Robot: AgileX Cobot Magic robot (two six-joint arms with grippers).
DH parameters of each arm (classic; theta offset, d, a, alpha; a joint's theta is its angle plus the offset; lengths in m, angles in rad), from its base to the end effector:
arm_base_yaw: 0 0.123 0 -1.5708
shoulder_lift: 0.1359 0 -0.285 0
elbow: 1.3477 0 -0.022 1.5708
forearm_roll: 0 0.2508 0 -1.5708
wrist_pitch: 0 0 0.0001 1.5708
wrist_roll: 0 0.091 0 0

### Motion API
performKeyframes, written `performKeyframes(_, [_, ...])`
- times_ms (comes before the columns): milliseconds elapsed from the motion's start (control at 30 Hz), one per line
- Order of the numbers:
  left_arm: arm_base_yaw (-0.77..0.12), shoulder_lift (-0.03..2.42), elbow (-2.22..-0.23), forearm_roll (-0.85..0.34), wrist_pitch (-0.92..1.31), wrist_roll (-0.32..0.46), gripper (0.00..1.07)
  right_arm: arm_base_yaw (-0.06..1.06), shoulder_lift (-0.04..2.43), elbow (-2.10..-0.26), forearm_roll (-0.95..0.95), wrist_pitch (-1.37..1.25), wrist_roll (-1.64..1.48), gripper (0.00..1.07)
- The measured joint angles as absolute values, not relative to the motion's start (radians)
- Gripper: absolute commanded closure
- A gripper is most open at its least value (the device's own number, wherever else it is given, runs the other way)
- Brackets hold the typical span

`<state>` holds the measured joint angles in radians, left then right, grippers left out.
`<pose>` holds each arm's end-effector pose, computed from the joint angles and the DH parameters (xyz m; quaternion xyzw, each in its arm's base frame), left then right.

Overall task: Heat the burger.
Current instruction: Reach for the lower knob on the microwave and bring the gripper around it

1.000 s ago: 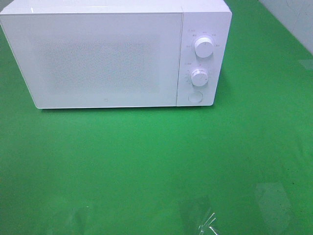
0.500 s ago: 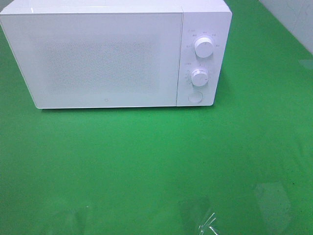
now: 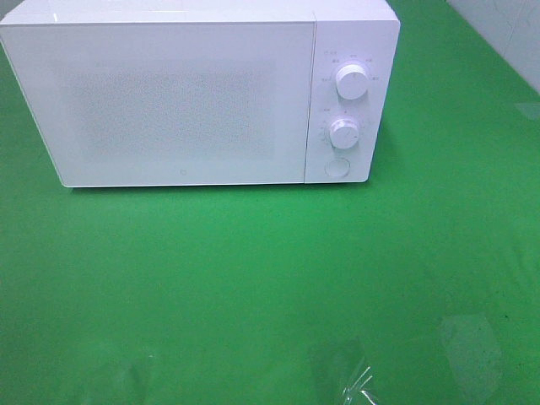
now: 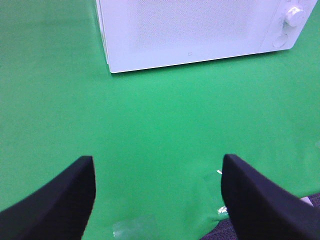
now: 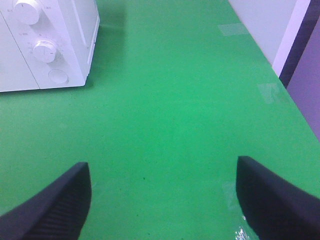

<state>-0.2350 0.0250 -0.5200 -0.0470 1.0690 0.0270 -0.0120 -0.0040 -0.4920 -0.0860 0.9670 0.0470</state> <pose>-0.0044 -0.0028 0.2824 0.1128 0.8490 -0.0769 0.5105 -0.0012 -0.0064 0.2830 0.0240 0.8279 -0.0332 0.5594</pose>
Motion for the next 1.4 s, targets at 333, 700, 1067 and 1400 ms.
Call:
performKeyframes(333, [-0.164, -0.005, -0.52, -0.047, 1.069, 0.026, 0.41, -0.012, -0.004, -0.492, -0.086, 0.967, 0.047, 0.33])
performKeyframes(700, [-0.126, -0.005, -0.52, -0.047, 1.069, 0.026, 0.41, -0.012, -0.004, -0.492, -0.086, 0.967, 0.047, 0.33])
performKeyframes(1067, [-0.126, -0.005, -0.52, -0.047, 1.069, 0.026, 0.41, -0.012, -0.004, -0.492, -0.086, 0.967, 0.047, 0.33])
performKeyframes(1400, [-0.096, -0.005, -0.52, -0.047, 1.069, 0.026, 0.41, -0.012, -0.004, -0.492, -0.086, 0.967, 0.047, 0.33])
